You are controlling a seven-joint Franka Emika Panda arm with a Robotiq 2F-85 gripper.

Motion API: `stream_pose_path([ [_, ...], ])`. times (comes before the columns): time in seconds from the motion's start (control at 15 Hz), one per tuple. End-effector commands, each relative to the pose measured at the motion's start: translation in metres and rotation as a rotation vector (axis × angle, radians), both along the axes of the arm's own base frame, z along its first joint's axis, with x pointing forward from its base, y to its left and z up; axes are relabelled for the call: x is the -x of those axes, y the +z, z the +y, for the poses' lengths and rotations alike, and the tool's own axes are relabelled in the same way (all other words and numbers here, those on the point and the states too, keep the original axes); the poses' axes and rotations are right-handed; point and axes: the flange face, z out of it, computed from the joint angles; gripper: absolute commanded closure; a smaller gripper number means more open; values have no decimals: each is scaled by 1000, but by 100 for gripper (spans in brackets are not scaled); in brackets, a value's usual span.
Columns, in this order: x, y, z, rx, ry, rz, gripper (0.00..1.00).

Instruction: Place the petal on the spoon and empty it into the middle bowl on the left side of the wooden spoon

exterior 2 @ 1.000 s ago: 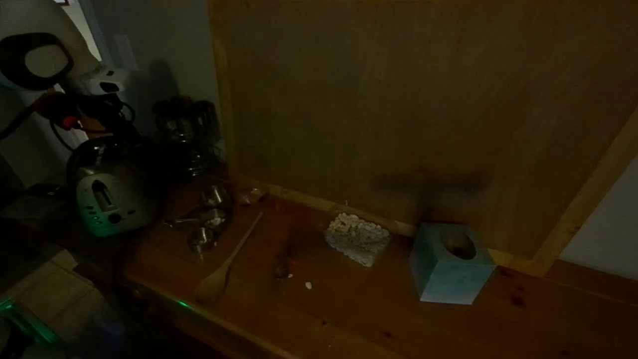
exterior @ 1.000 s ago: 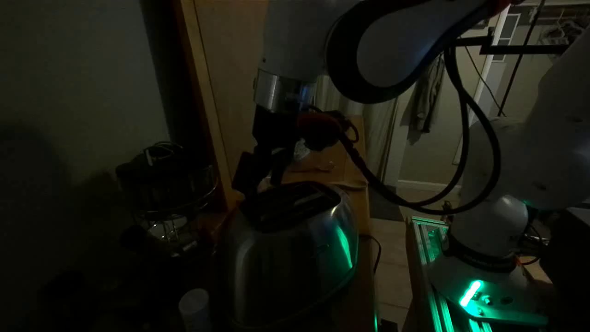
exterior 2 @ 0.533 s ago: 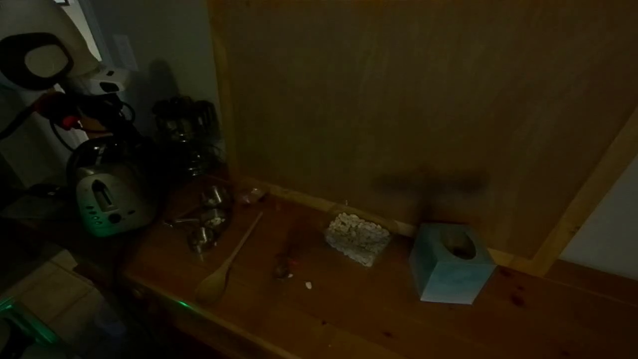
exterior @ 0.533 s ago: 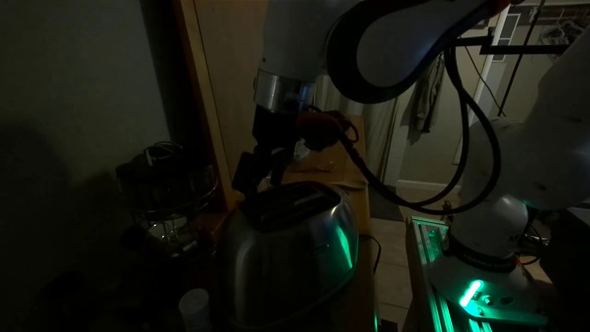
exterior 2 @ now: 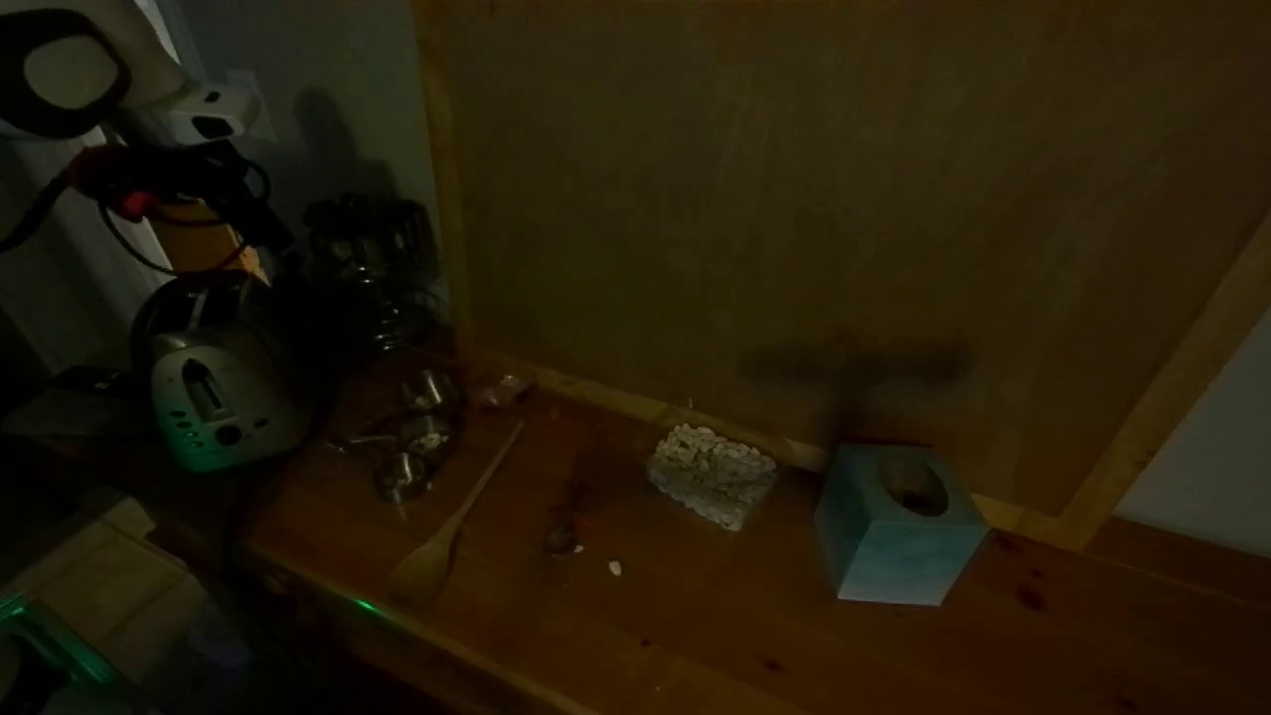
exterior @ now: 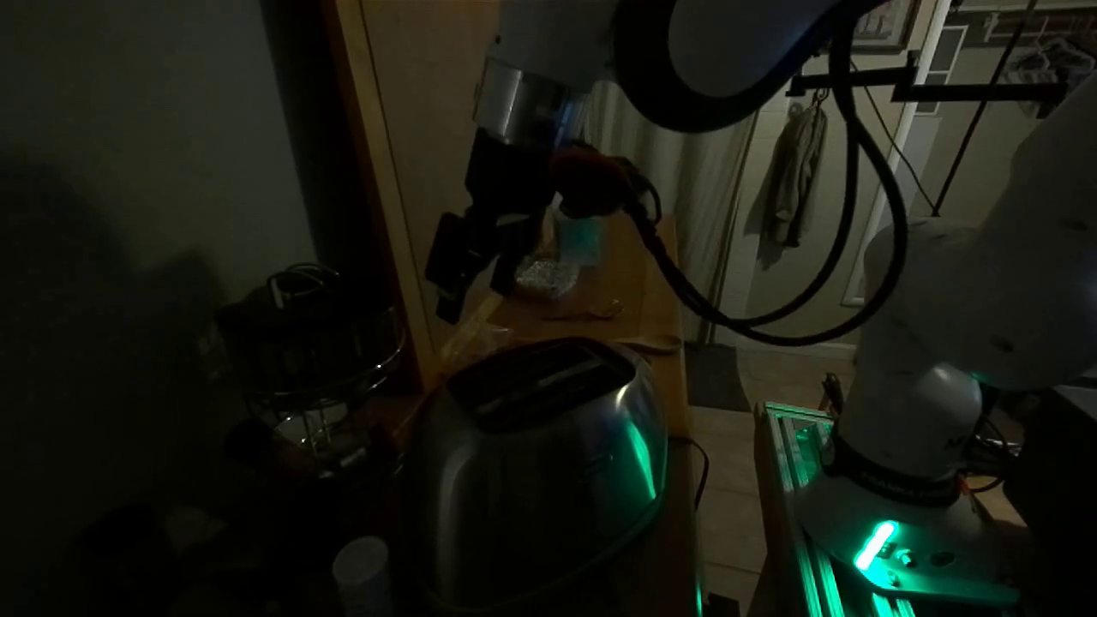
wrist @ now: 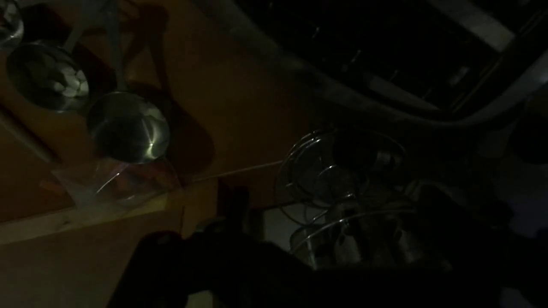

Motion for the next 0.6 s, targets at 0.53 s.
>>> stream_pose_path([
  [0.53, 9, 45, -76, 180, -254, -8, 0],
])
